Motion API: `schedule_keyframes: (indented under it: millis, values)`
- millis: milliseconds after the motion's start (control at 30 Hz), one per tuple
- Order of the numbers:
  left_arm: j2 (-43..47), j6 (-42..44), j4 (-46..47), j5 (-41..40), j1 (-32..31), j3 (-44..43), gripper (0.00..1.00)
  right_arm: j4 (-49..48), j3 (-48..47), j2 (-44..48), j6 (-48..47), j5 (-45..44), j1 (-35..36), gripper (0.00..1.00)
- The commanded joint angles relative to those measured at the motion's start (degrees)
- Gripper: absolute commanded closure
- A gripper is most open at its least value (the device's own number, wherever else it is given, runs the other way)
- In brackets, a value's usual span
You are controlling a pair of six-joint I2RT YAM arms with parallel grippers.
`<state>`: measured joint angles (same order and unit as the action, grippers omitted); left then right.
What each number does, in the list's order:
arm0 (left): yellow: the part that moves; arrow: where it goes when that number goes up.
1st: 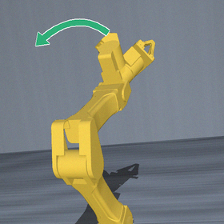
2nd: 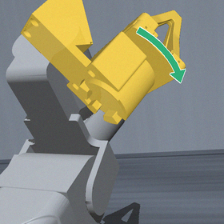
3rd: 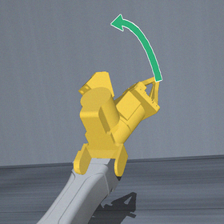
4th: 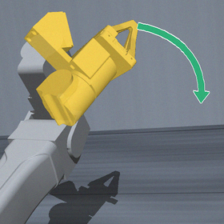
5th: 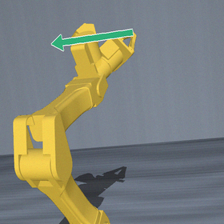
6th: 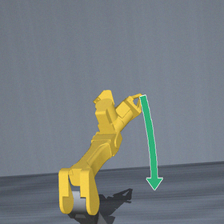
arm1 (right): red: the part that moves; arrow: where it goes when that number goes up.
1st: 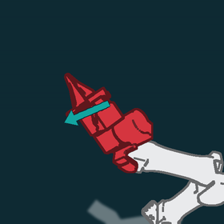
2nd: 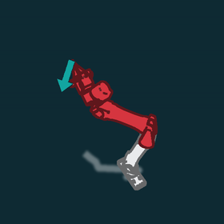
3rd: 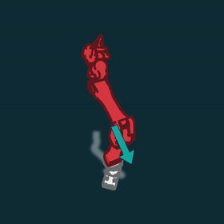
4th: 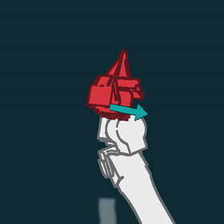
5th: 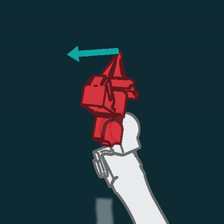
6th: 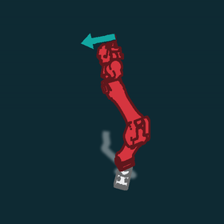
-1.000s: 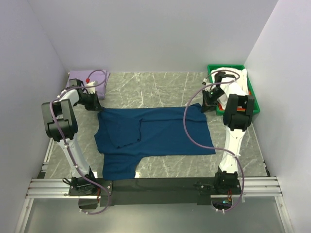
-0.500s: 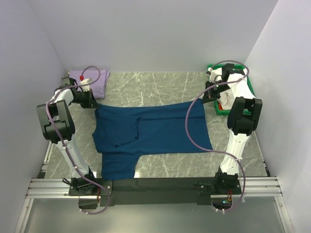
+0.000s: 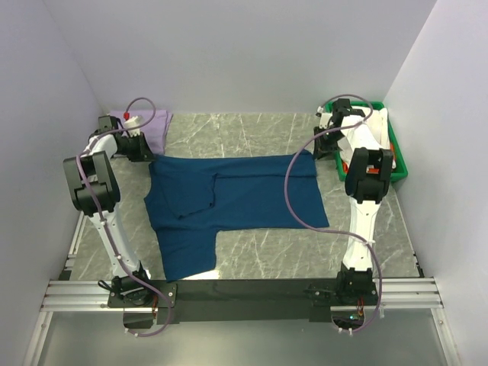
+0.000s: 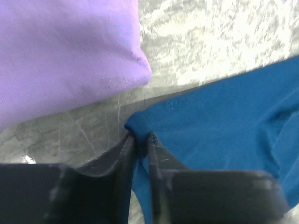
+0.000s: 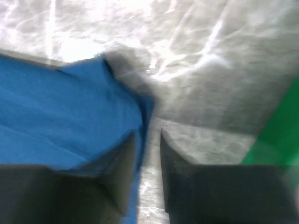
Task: Fold and stack the t-shirts
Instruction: Fold the tshirt
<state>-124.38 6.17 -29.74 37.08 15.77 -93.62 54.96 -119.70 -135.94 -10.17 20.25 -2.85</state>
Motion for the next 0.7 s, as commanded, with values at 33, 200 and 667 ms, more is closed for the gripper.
schedule_keyframes:
  millis: [33,200,667]
  values:
    - [1.41,-0.29,0.56,-1.83,-0.04,-4.11,0.72,-4.25,-2.03,3.22,0.6,-7.67,0.3,0.55]
    - [8.61,2.17,1.34,-2.45,0.23,1.94,0.58,0.49,1.65,8.75,-3.0,-6.63,0.48,0.44]
    - [16.71,1.03,0.29,-1.83,-1.09,18.82,0.63,2.52,17.2,11.58,-5.74,-1.53,7.33,0.67]
